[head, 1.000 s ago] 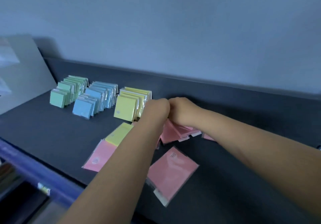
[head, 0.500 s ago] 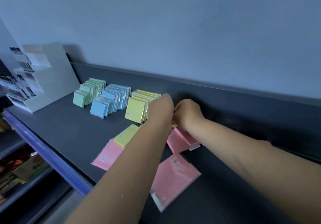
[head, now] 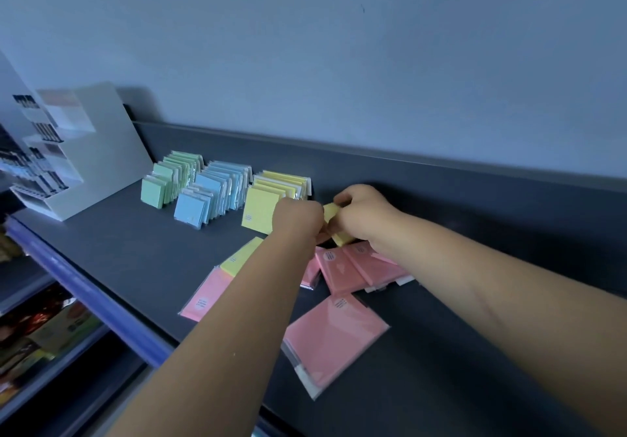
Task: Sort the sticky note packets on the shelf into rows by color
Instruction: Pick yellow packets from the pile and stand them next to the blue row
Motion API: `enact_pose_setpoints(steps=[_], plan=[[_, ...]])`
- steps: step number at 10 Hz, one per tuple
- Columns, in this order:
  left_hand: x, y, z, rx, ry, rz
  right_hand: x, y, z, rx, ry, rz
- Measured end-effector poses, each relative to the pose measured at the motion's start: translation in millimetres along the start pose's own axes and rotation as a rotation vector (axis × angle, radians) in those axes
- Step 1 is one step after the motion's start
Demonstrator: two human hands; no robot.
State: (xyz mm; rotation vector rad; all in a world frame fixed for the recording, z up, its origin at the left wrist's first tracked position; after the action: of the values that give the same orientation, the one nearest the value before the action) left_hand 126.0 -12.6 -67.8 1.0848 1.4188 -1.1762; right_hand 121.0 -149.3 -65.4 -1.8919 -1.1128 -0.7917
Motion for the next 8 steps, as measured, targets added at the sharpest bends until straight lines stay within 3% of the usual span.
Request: enact_pose_setpoints(steps=[1,2,3,5,8], plan=[[-11.9,-4.2,-7.2,0.037,0.111,0.058,10.1,-14.4,-7.6,-0.031,-0.013,-0.19],[-24.1,-9.5,-7.1,0.107,0.056,0.124,14.8,-29.8,-20.7,-0.041,0.038,-0.303],[-33.5,-22.5,-14.4,0.105,-0.102,0.118,7.0,-38.6,-42.9,-0.123,0.185,-0.243],[-37.6,-34.6,-30.8,0.15,-0.236,0.121,-5.2,-57.1,-53.8,-0.084,0.346,-0.107],[-53.1,-10.4,-82.1,0.169,0.133,0.445,20.5,-78.2,-22.8,-0.179,0.339,-0.114]])
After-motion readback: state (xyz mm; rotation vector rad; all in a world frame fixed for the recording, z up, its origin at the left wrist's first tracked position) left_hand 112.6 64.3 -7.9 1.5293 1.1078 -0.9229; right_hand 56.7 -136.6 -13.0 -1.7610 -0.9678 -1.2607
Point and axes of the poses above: each hand's wrist, its own y-axis towards the middle knuckle, its own z-axis out of the palm, x = y × z, the point moved 8 cm from there along y, towards the middle knuckle, and after that the axes turned 11 degrees about z, right-handed, at the moved point
